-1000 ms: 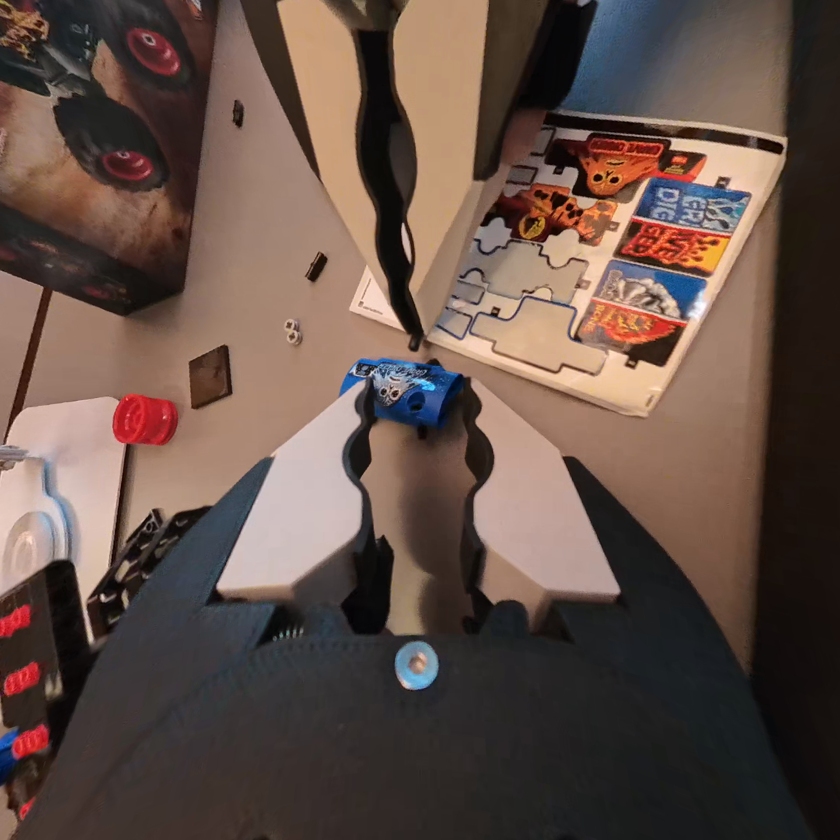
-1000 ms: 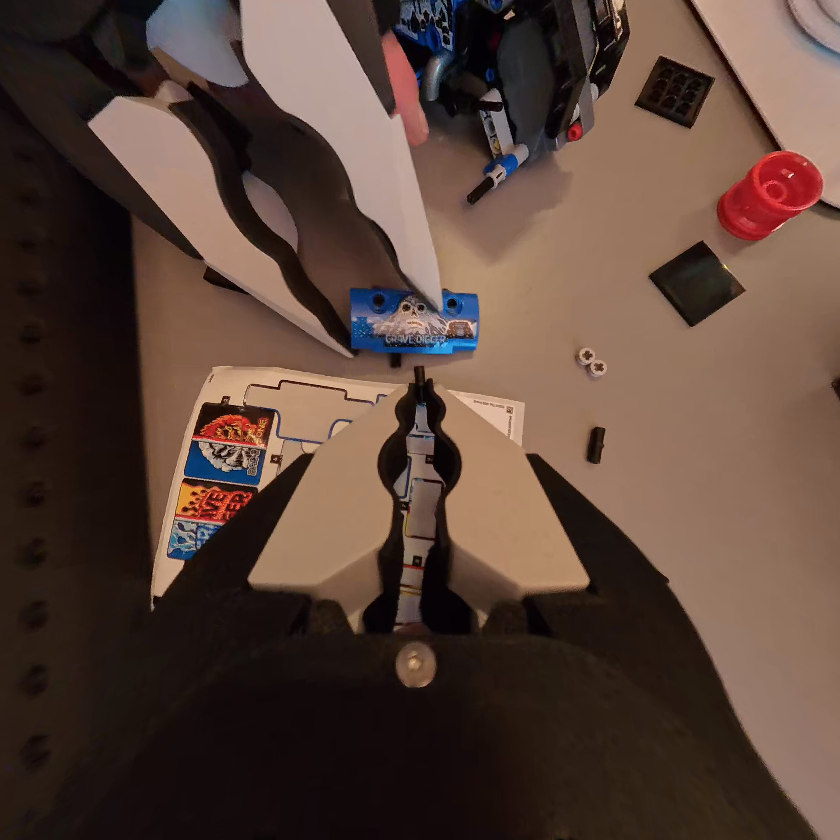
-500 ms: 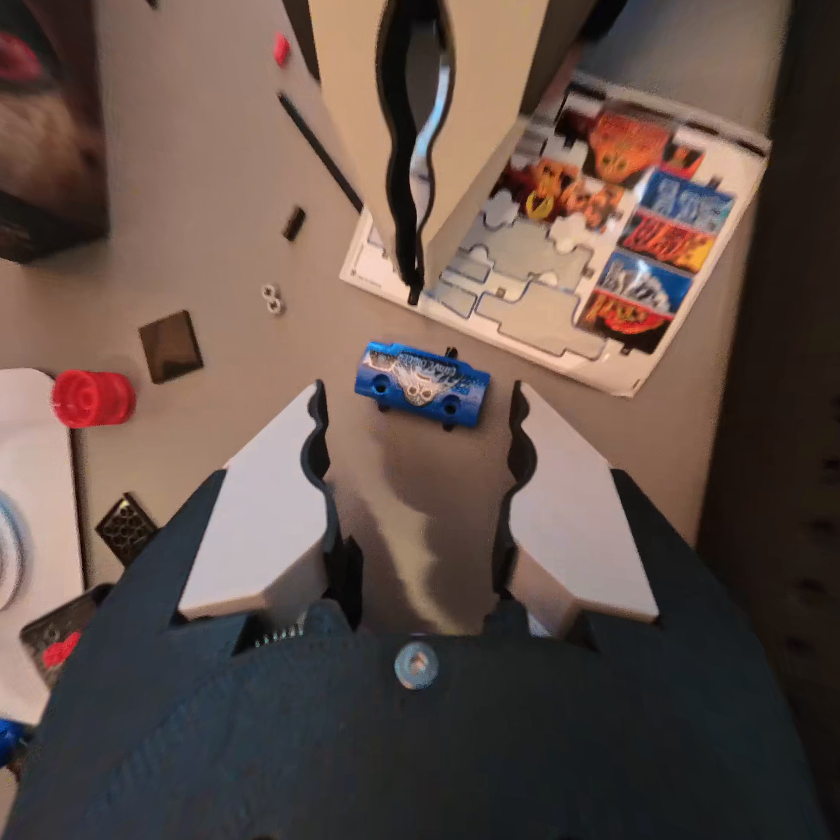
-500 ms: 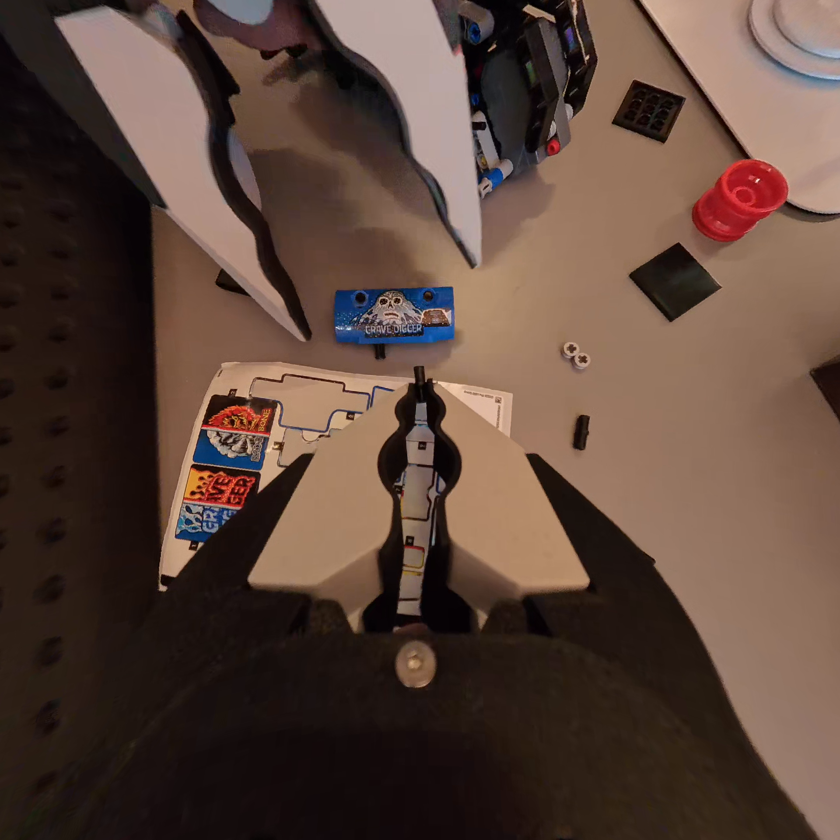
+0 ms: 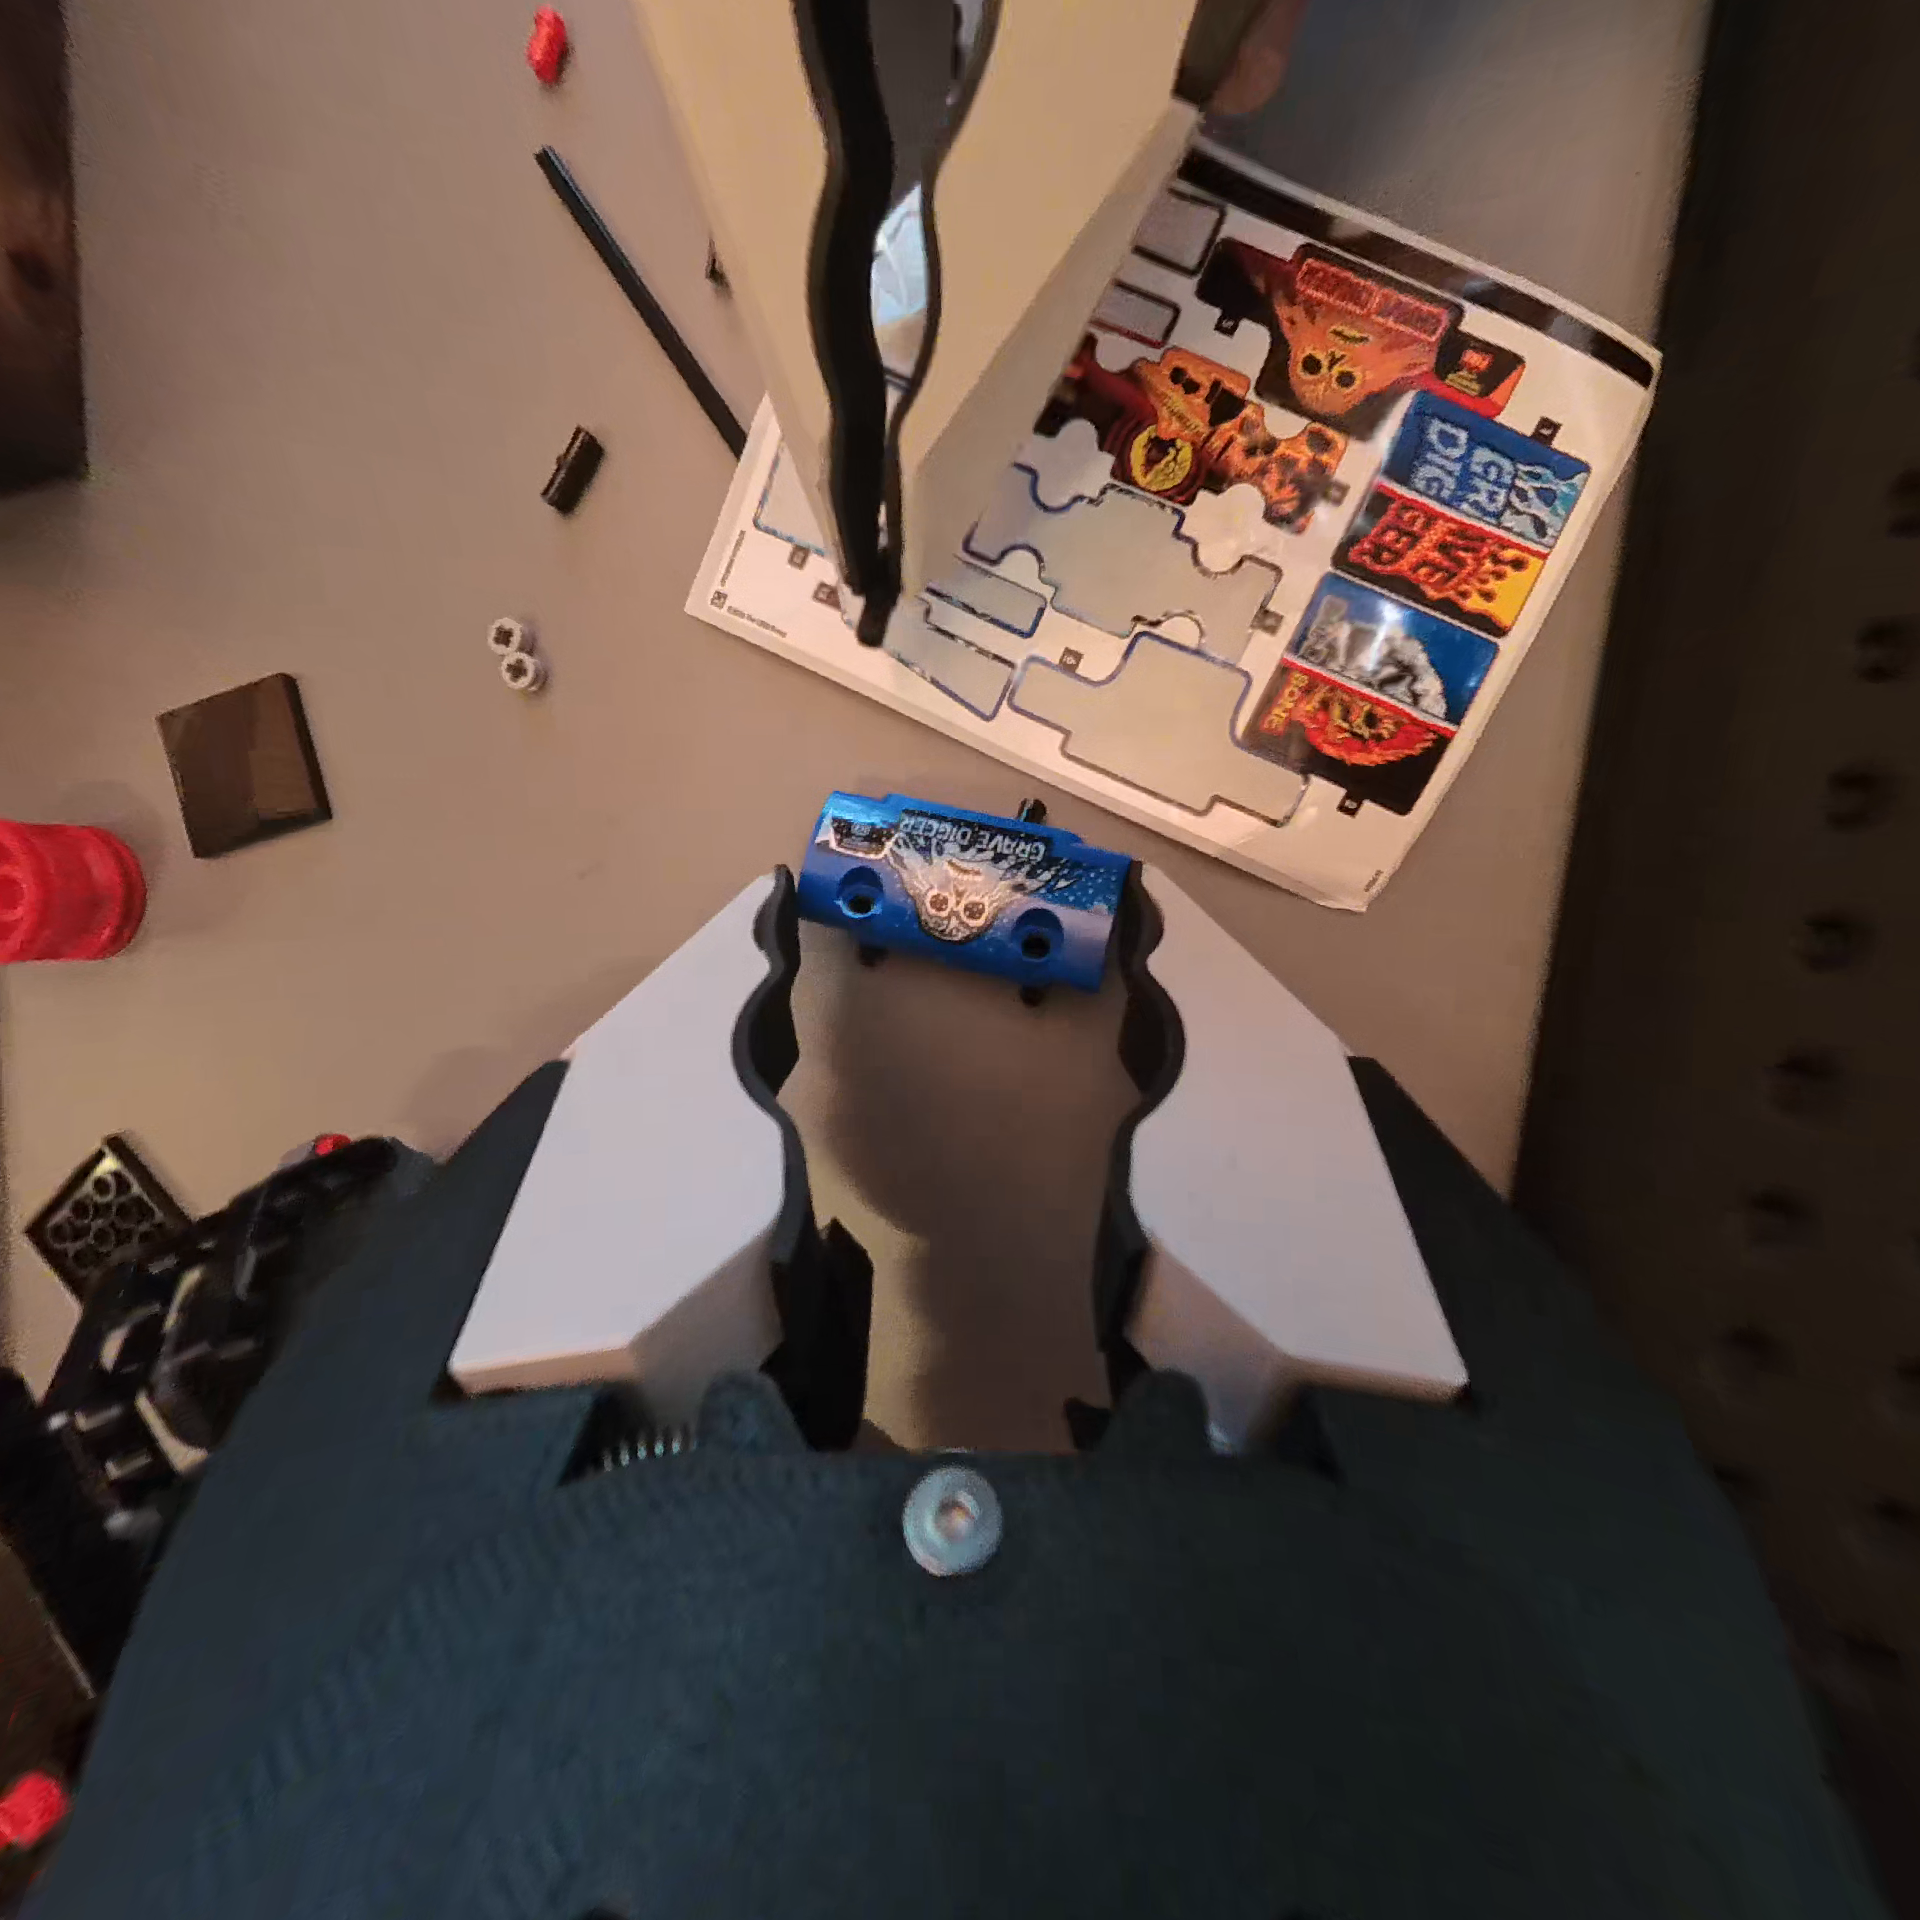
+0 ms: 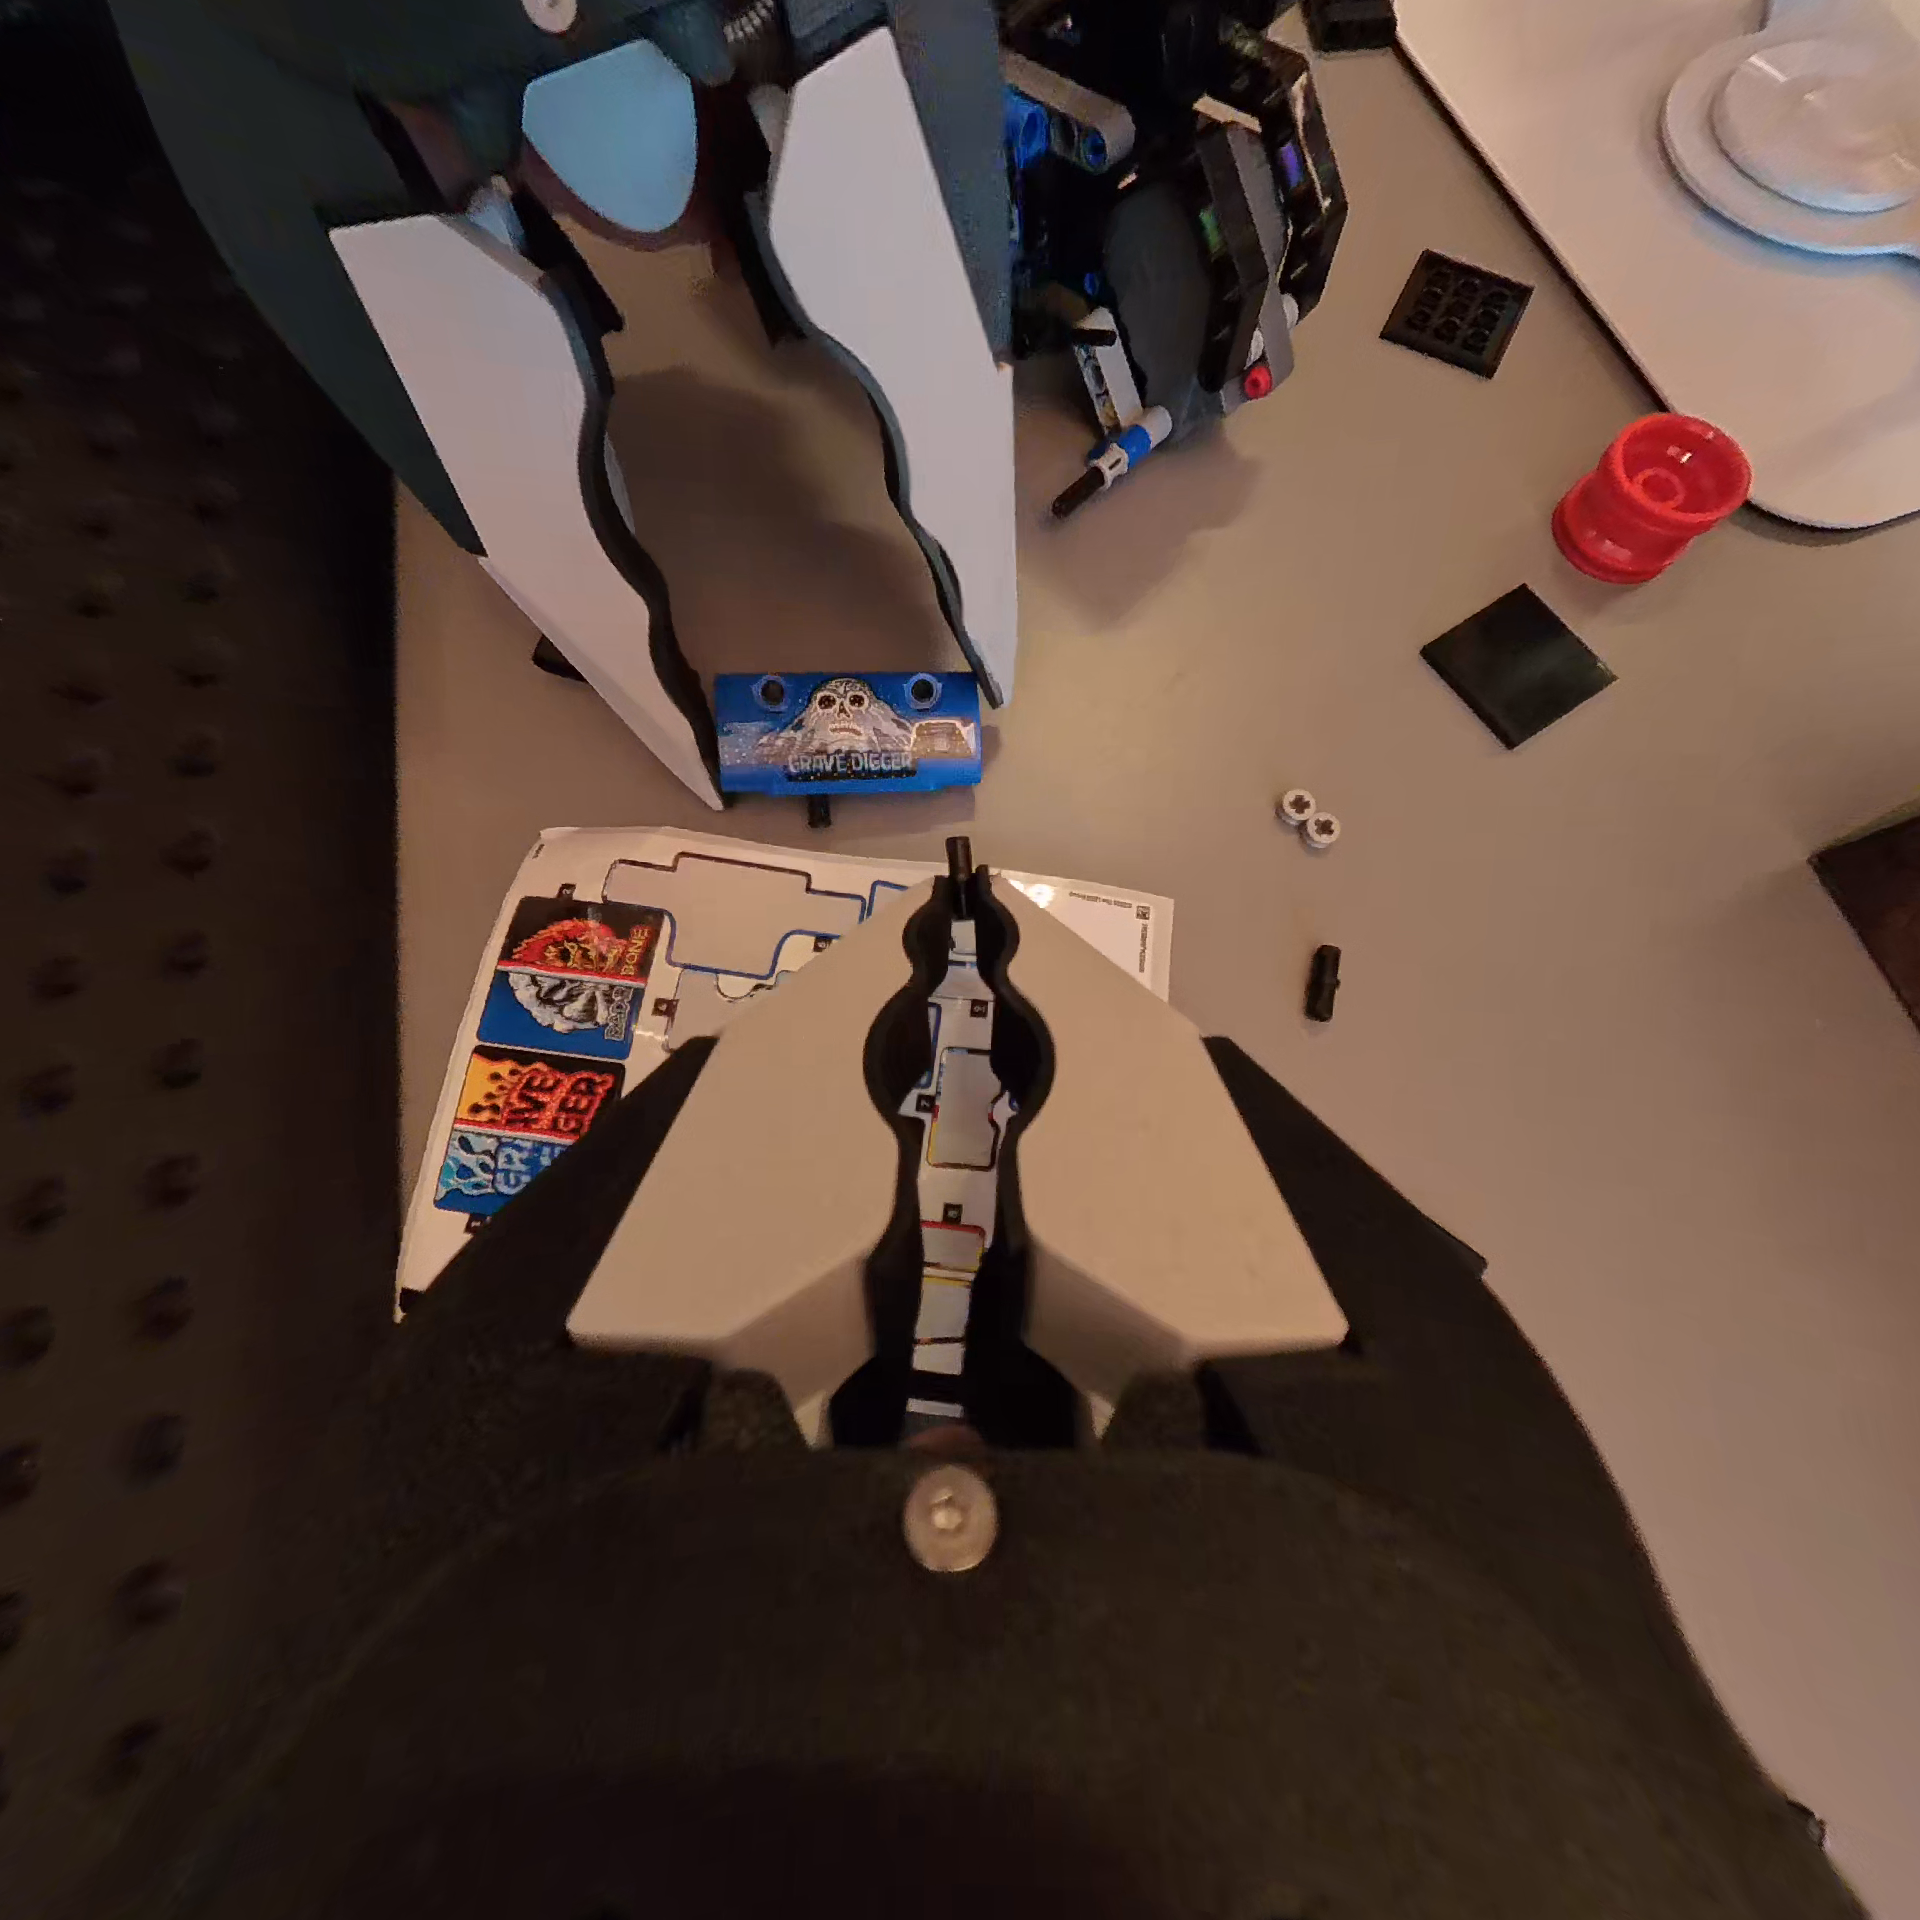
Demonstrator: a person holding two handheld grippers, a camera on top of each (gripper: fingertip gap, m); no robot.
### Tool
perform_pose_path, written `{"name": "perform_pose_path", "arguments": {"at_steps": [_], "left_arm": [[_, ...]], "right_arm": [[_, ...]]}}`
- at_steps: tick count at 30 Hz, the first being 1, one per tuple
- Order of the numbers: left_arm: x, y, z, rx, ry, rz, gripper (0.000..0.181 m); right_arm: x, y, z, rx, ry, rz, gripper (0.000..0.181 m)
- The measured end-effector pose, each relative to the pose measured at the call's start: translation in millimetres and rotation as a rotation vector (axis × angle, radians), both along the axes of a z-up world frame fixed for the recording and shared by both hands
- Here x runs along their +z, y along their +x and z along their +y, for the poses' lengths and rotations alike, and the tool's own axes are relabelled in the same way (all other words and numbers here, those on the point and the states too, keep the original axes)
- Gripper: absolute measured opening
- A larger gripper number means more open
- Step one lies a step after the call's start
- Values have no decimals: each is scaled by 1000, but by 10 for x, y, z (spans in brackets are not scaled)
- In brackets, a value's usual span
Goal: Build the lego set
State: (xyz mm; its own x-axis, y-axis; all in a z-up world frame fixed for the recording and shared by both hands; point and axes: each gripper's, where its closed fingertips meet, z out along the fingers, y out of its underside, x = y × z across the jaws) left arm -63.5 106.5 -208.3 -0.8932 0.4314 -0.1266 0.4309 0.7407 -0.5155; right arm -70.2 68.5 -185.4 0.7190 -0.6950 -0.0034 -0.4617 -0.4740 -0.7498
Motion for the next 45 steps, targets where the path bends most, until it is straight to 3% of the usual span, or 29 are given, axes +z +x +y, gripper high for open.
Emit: {"name": "perform_pose_path", "arguments": {"at_steps": [7, 15, 36, 41, 45], "left_arm": [[42, -31, 58, 29, -210, -13, 61], [48, -46, 118, 41, -331, 22, 61], [7, -40, 255, 23, -180, 100, 67], [3, -97, 280, -15, -69, 98, 72], [-34, -126, 304, -19, 8, 108, 63]], "right_arm": [[87, 7, 90, -6, -11, -26, 2], [58, 21, 228, -16, -36, -18, 2], [-219, 23, 446, 4, -34, 72, 2], [-208, 24, 436, 5, -21, 70, 2], [-198, 16, 438, 8, -16, 66, 2]]}}
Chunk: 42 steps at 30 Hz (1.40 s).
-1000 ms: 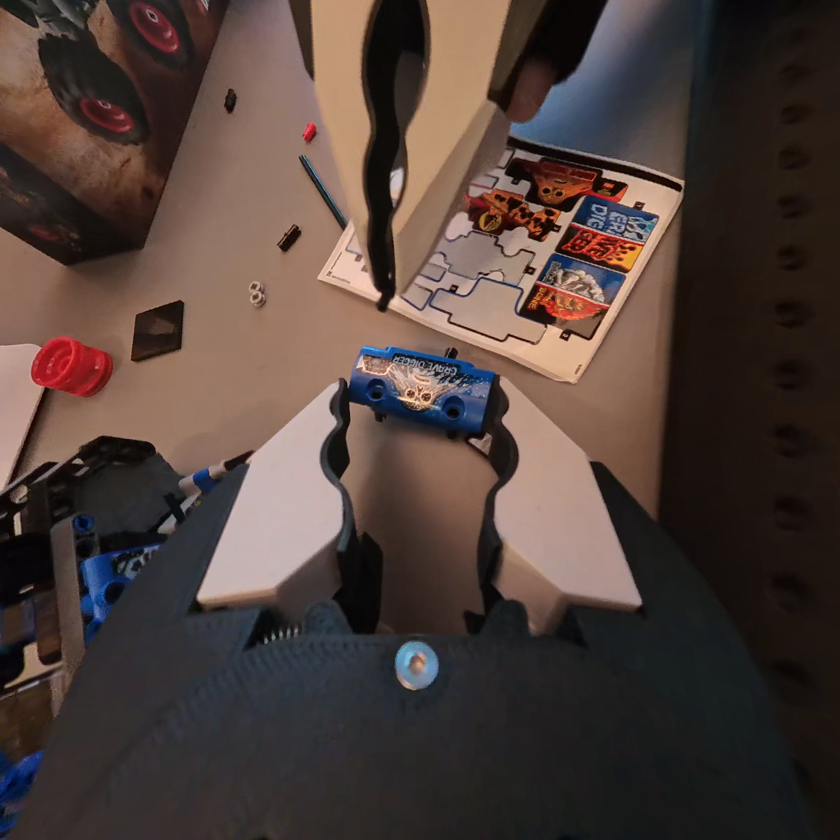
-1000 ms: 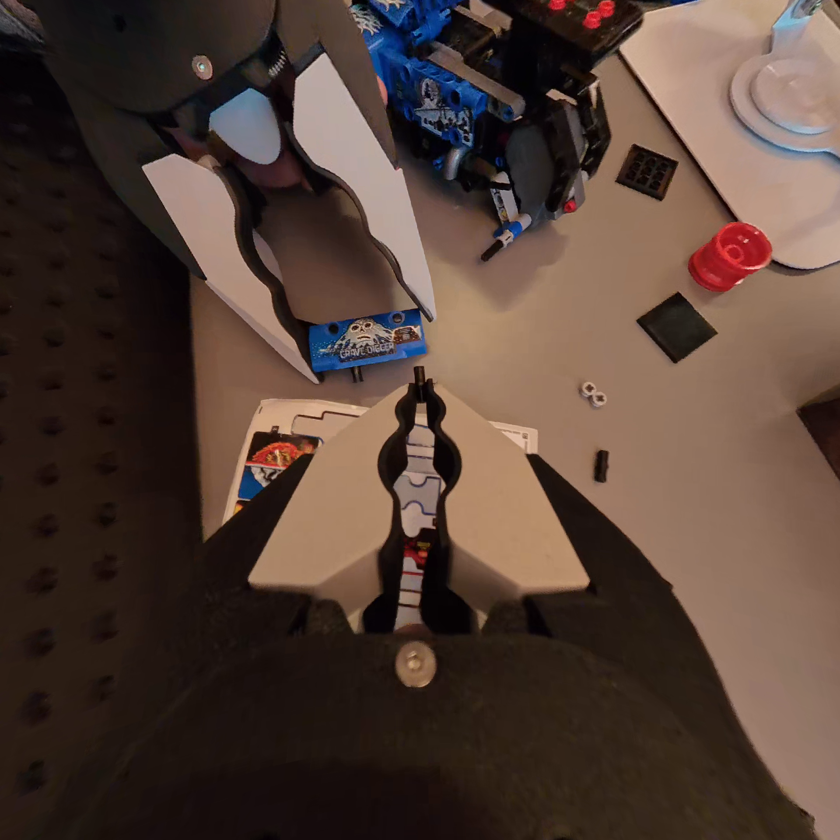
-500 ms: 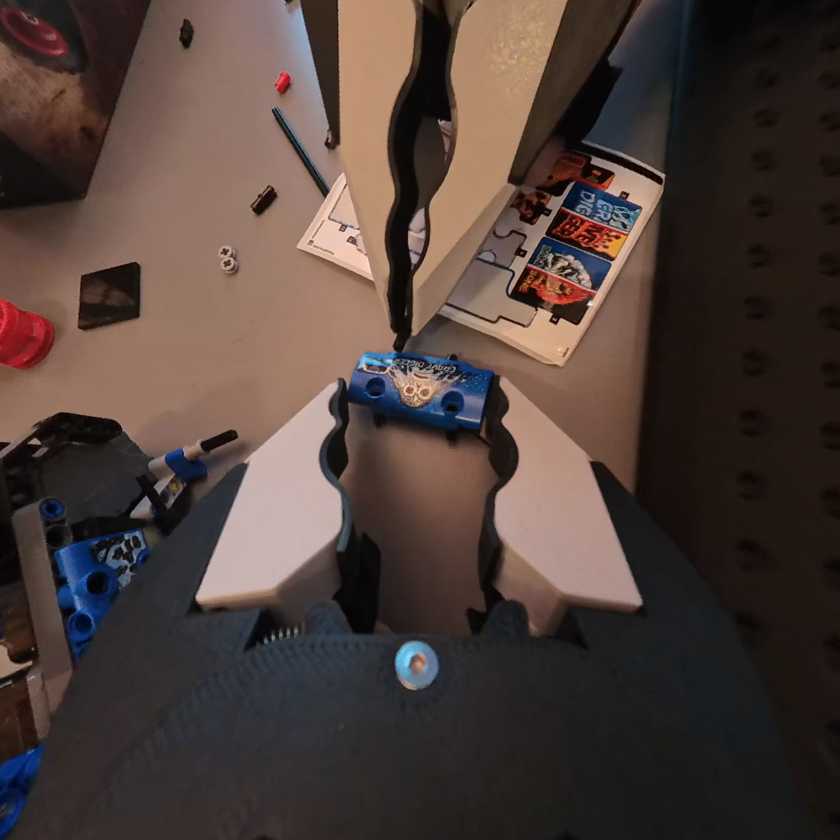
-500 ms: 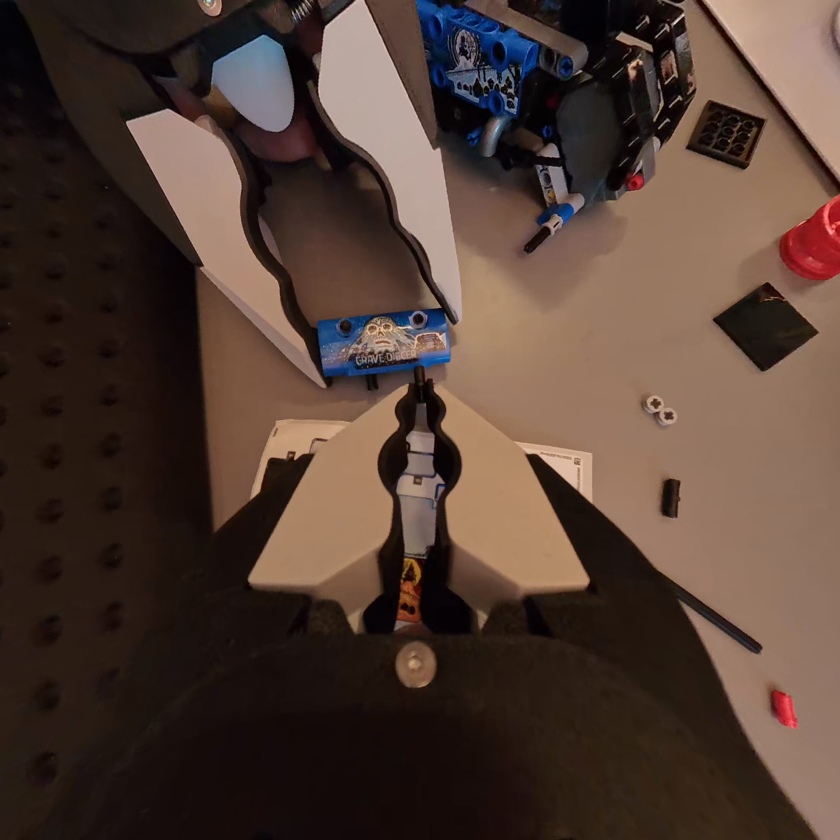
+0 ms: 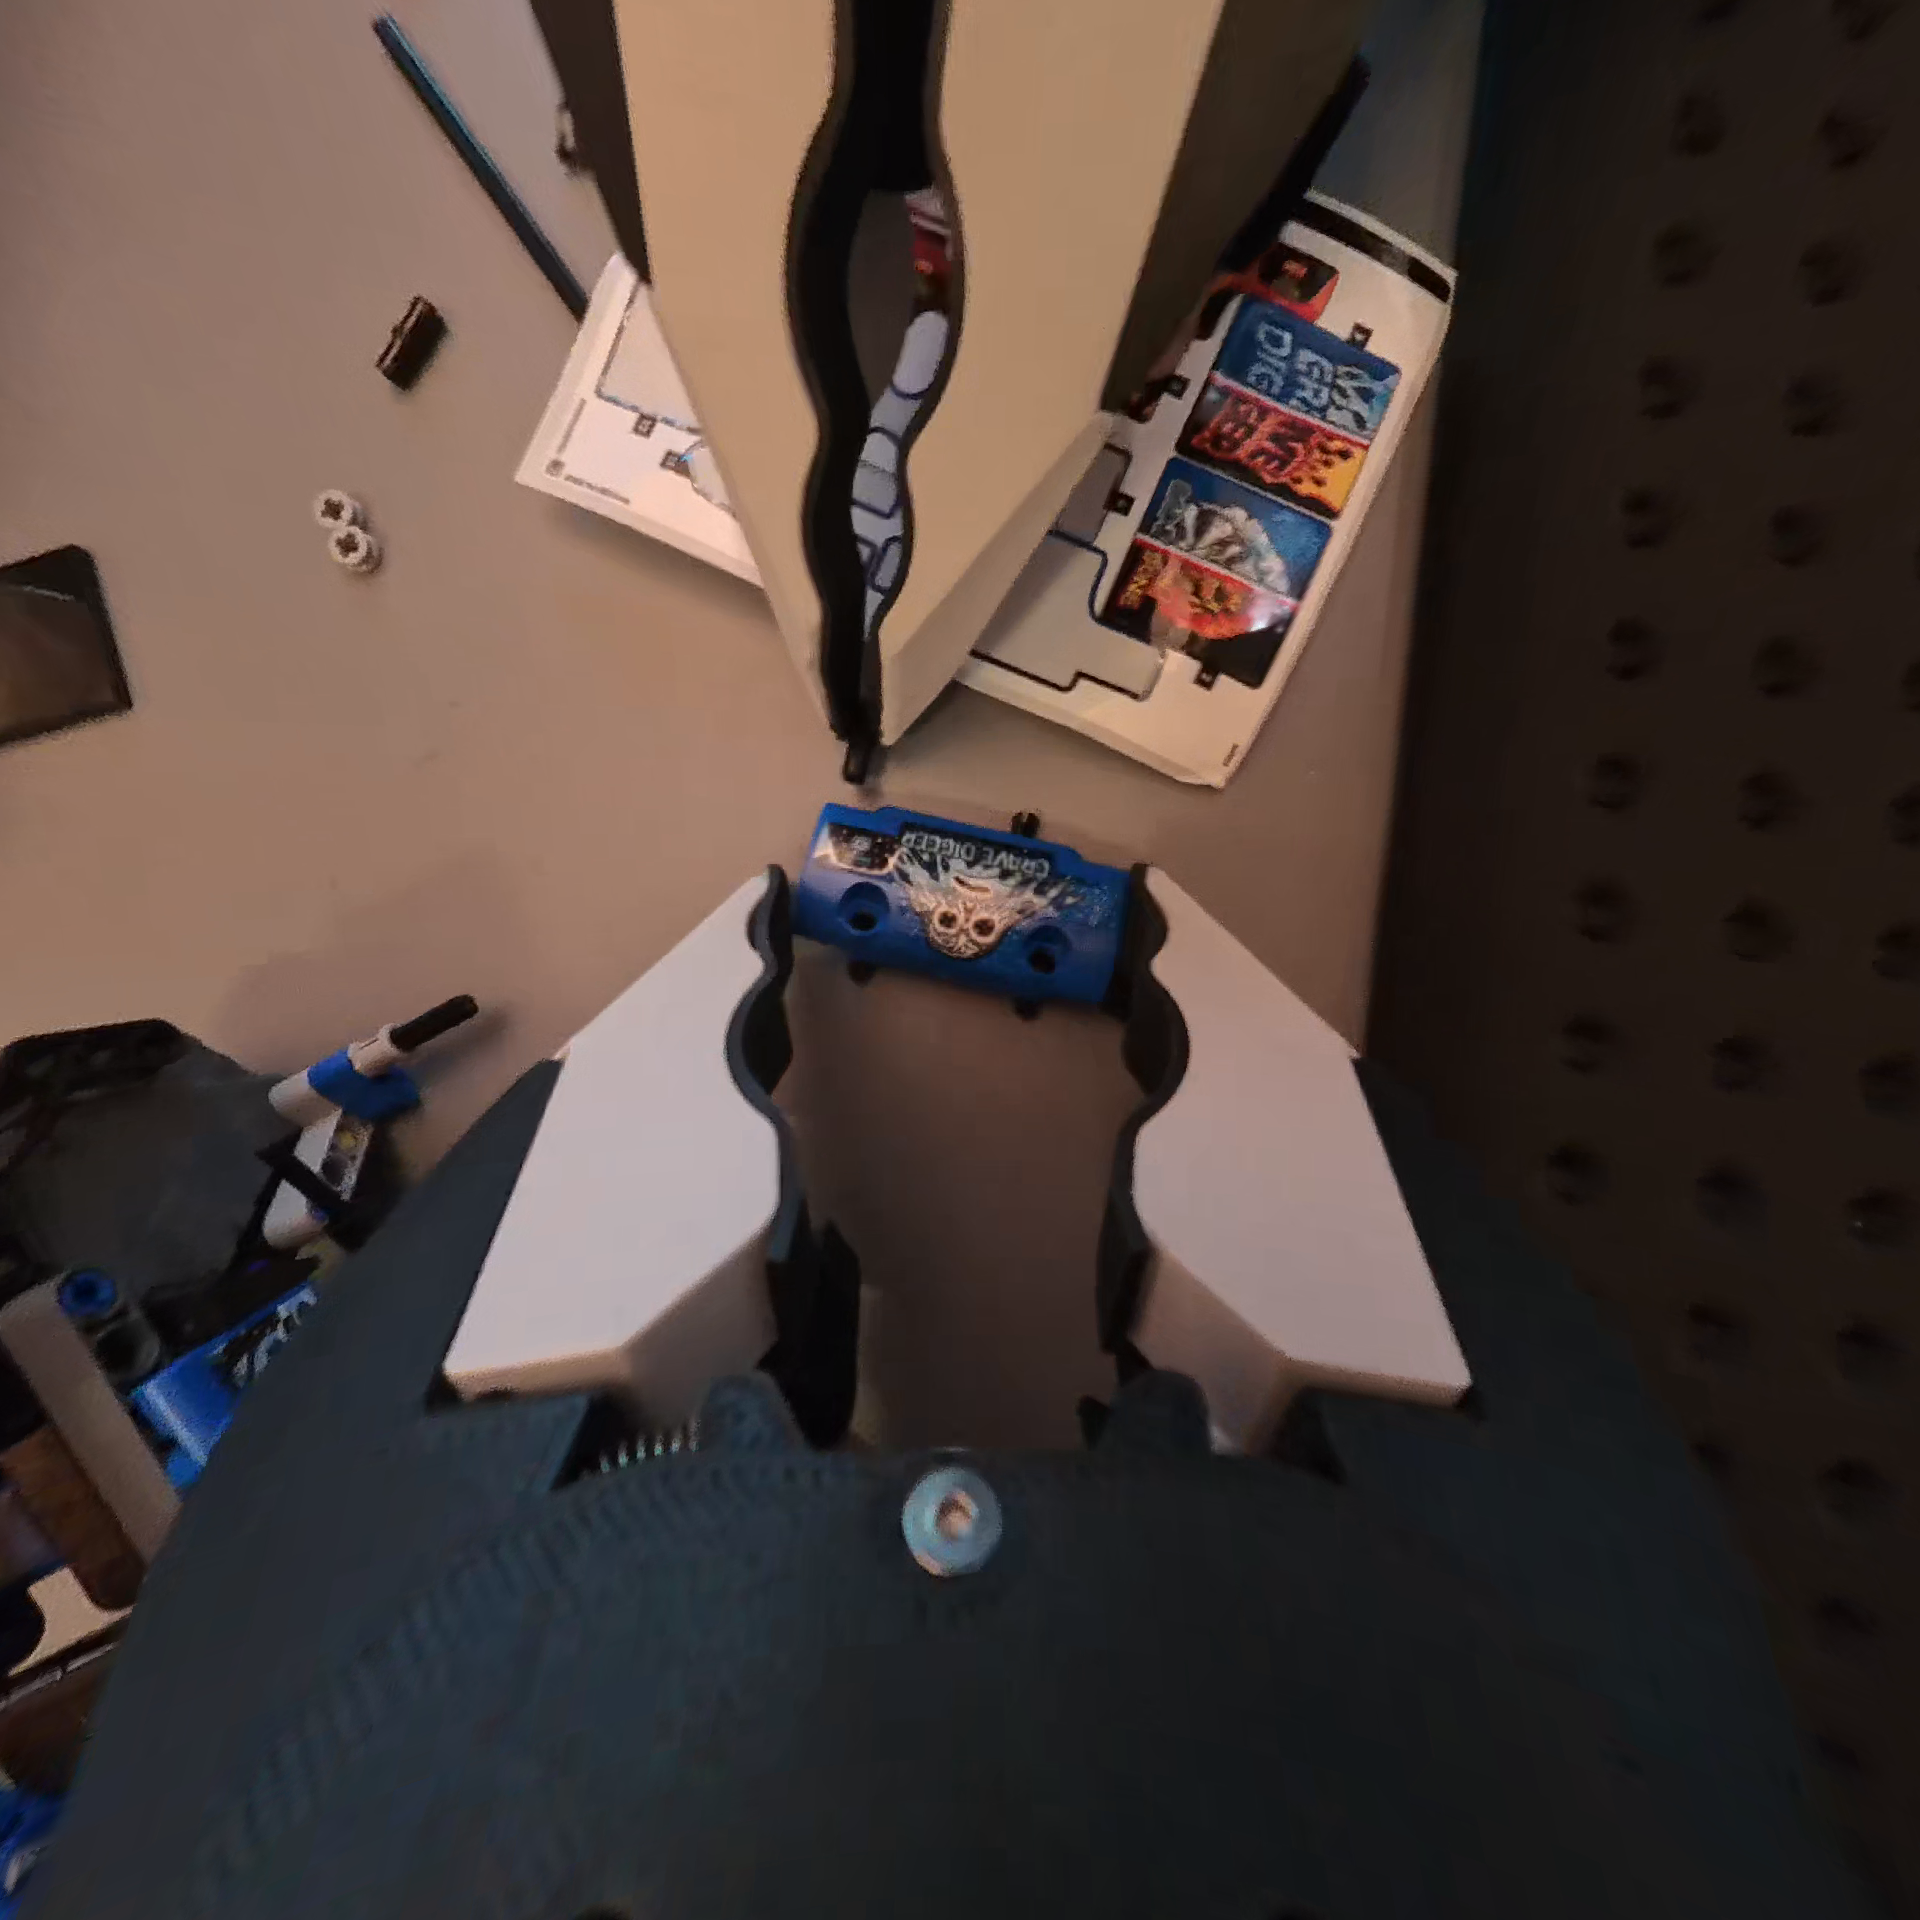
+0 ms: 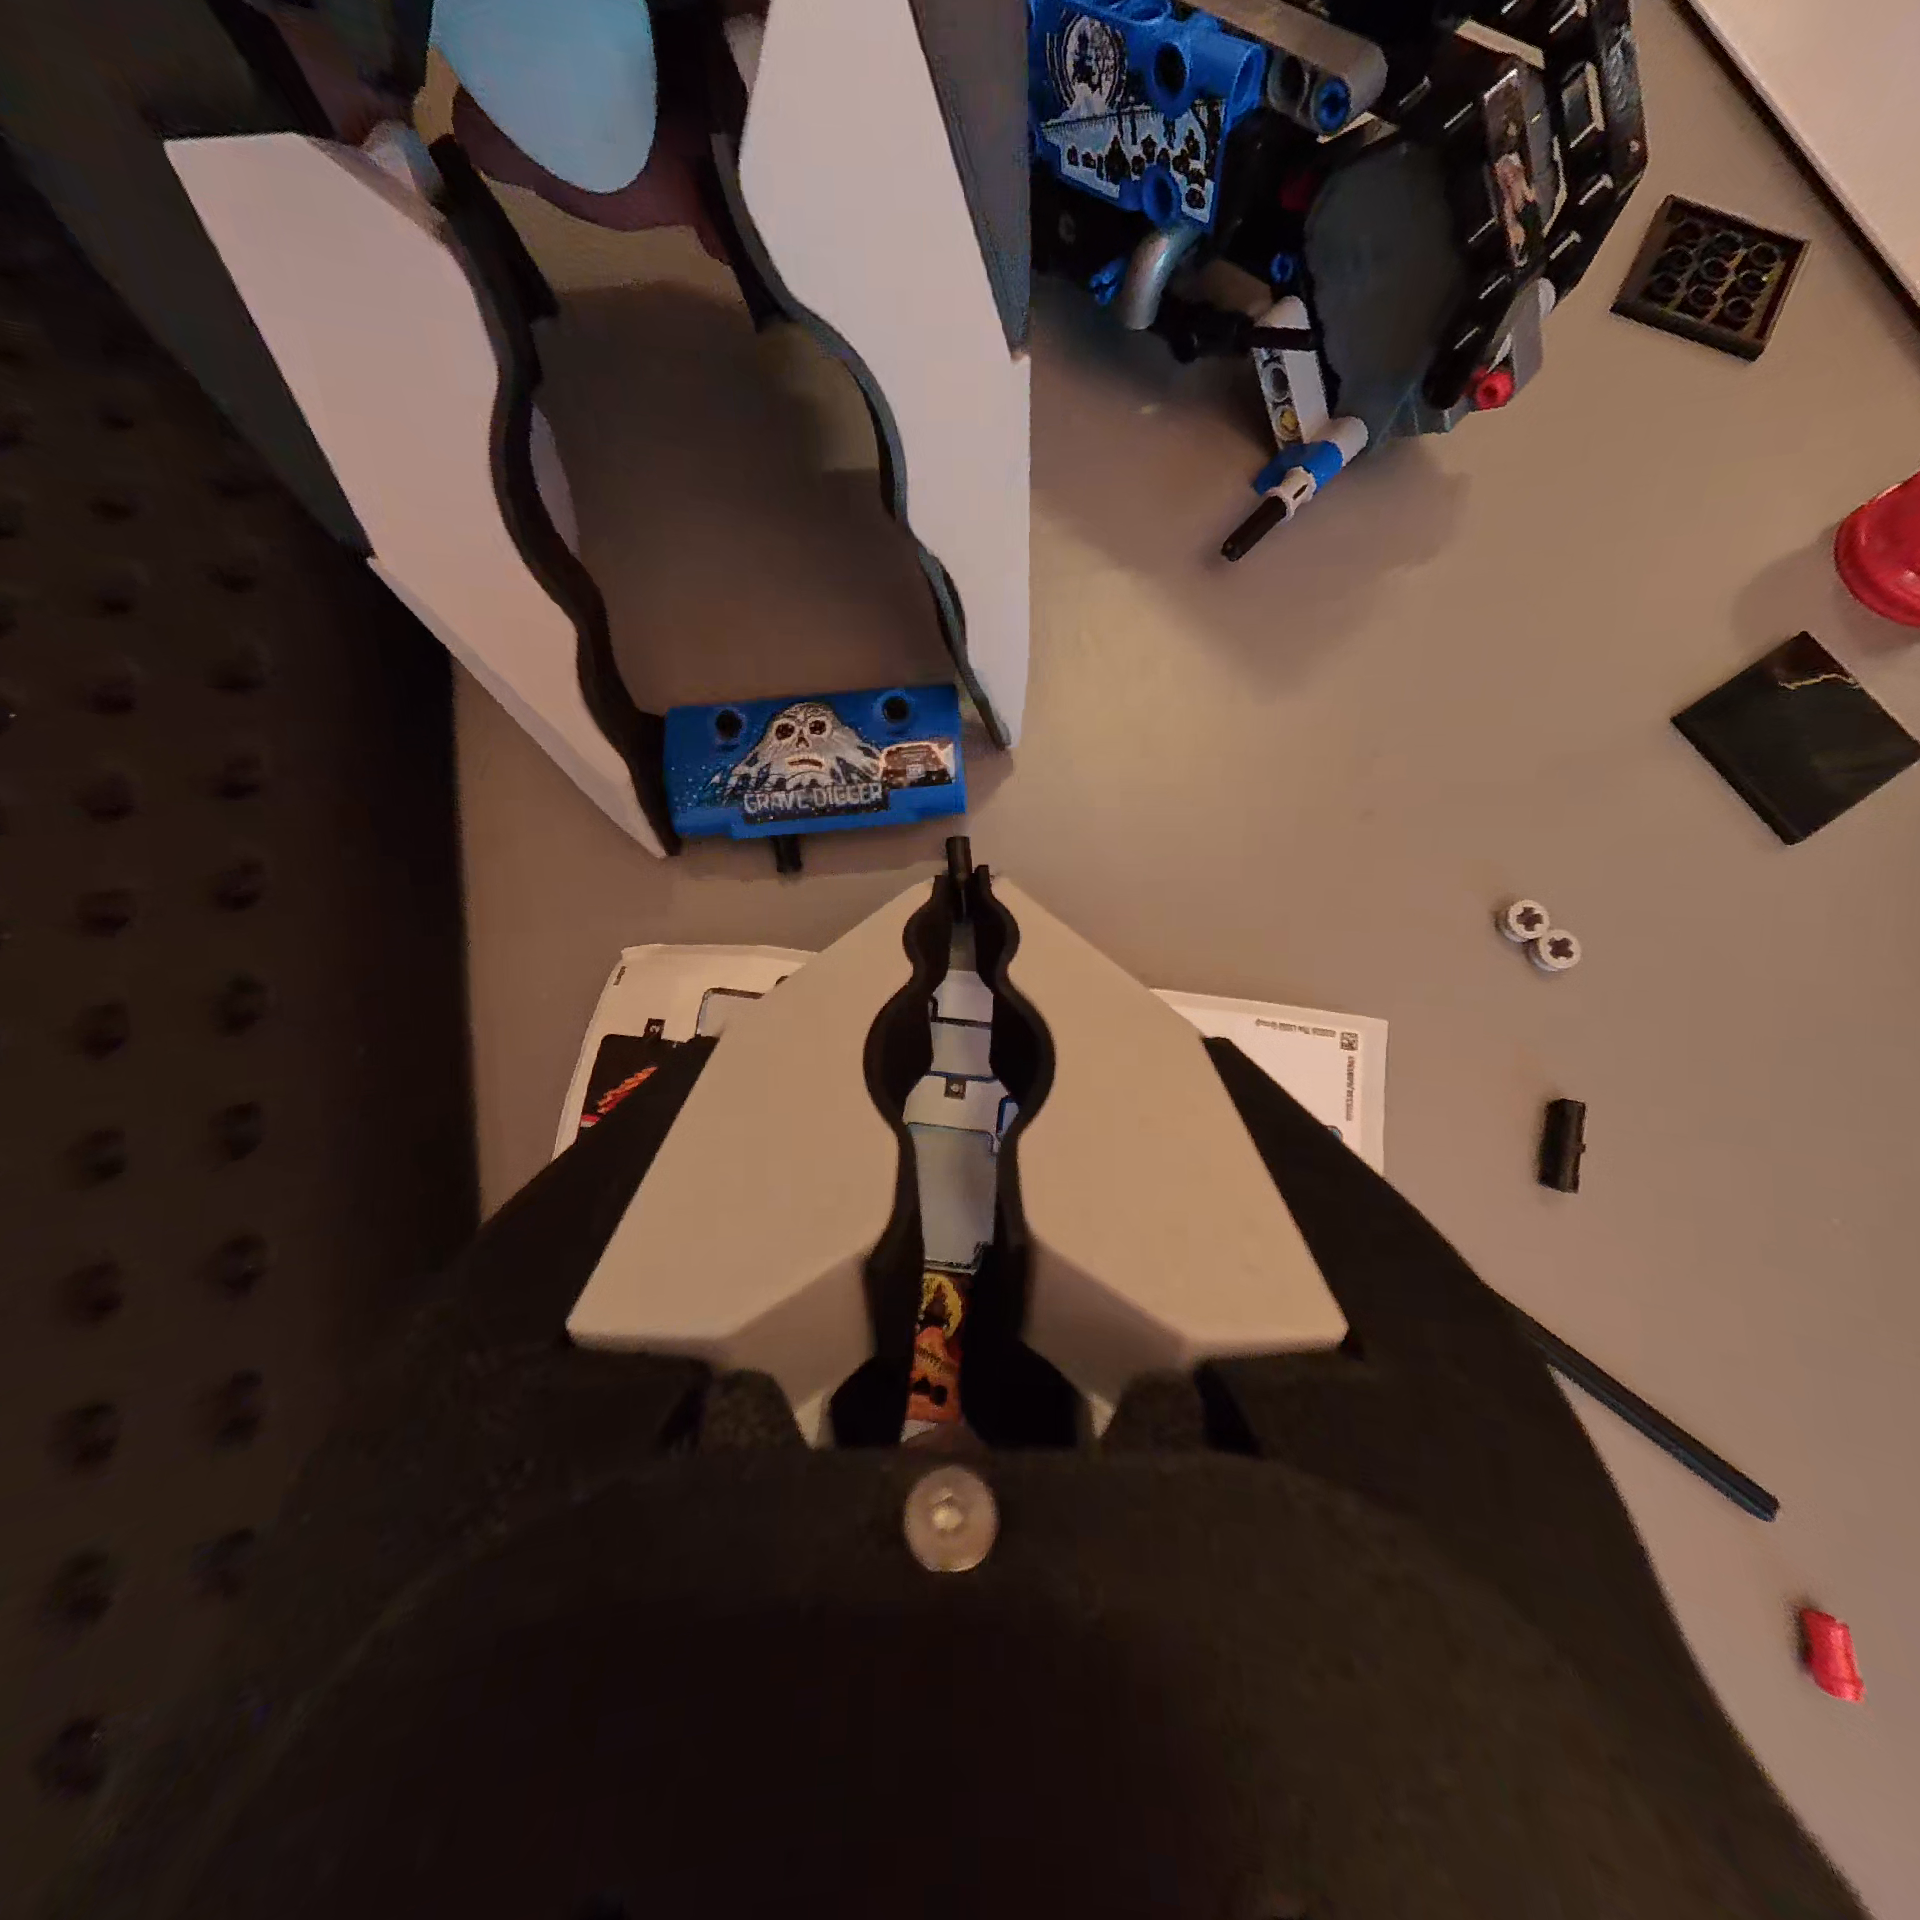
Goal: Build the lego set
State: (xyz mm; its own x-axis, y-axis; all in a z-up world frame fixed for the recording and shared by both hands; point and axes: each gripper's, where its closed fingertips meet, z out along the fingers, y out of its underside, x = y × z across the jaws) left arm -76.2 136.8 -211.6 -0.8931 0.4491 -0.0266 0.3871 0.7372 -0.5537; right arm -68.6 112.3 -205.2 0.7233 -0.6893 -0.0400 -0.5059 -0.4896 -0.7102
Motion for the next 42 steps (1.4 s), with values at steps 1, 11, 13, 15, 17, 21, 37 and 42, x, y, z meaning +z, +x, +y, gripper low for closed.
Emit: {"name": "perform_pose_path", "arguments": {"at_steps": [1, 11, 13, 15, 17, 21, 37, 42], "left_arm": [[1, 18, -7, 7, -3, -2, 63], [149, 55, -61, 93, -346, 3, 62], [194, 50, -43, 85, -391, -9, 62], [293, 28, -49, 76, -453, 5, 62], [319, 27, -55, 78, -470, 7, 62], [362, 1, -64, 63, -505, -2, 62], [335, -26, -82, 28, -505, -78, 62], [281, -10, -112, 34, -456, -153, 62]], "right_arm": [[8, -2, 2, 0, 5, -1, 2], [126, -11, 41, 1, 67, -22, 2], [158, -6, 59, 4, 83, -33, 2], [219, -1, 75, 3, 112, -48, 2], [274, -2, 85, 5, 129, -63, 2], [352, -8, 104, 10, 153, -91, 1], [424, -48, 134, 64, 17, -200, 1], [371, -39, 82, 65, -138, -232, 1]]}}
